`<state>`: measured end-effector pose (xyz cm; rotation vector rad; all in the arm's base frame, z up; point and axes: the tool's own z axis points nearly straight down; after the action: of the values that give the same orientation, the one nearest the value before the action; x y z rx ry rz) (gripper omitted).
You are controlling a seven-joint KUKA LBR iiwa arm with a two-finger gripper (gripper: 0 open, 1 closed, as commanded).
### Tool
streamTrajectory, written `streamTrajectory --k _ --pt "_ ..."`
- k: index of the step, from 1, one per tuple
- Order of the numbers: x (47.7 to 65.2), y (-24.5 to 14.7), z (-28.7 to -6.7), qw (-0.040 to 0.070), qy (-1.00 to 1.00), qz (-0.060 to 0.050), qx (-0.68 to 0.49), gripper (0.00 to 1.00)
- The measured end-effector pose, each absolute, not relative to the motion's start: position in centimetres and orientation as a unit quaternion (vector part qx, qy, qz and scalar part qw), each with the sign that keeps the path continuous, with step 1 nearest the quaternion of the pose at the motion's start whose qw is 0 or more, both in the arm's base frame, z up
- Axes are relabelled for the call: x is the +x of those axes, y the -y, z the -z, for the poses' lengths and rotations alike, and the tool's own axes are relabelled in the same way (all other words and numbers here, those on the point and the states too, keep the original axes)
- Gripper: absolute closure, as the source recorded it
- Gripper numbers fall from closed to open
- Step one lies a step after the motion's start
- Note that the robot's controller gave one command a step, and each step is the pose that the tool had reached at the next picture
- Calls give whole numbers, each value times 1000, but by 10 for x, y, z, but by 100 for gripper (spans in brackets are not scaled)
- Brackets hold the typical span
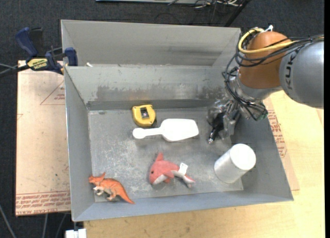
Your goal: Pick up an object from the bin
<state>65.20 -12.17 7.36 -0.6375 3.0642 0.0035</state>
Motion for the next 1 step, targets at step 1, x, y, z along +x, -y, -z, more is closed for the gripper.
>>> streamTrajectory --k 1 --pt "652 122 -74 6 -979 -1 -204 100"
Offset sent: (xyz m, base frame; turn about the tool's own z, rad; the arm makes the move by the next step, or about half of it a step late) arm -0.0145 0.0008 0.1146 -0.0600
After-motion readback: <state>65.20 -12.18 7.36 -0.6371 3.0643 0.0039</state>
